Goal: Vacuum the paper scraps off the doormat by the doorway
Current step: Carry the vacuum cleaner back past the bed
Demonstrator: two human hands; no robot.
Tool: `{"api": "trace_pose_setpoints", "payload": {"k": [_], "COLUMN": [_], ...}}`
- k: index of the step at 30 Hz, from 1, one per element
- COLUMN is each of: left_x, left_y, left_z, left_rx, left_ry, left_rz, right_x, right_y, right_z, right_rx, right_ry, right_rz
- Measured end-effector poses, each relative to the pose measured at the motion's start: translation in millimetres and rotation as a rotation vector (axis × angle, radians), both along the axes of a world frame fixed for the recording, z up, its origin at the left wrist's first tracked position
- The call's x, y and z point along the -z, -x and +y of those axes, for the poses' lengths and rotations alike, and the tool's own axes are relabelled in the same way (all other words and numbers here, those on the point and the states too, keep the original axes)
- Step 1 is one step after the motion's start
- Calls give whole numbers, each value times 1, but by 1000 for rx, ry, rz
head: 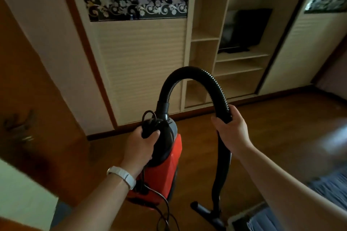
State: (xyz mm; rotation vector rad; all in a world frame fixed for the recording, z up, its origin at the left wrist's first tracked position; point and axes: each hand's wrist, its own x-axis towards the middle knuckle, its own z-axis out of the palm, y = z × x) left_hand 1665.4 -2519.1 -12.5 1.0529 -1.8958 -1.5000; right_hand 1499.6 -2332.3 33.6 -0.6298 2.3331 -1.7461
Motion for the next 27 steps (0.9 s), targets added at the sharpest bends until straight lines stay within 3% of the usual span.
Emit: {"api": "trace_pose_setpoints", "payload": {"k": [11,27], "left_x": [-16,-4], "left_y": [139,389], "left_z": [-98,-78], "left_rx": [254,367], "left_ry": [109,84], "left_rz": [21,-70], "right_x": [-14,30], "right_y": [79,302], "right_z": [-53,-41], "right_rx": [320,419], "right_ry": [32,159], "right_rz": [25,-106]}}
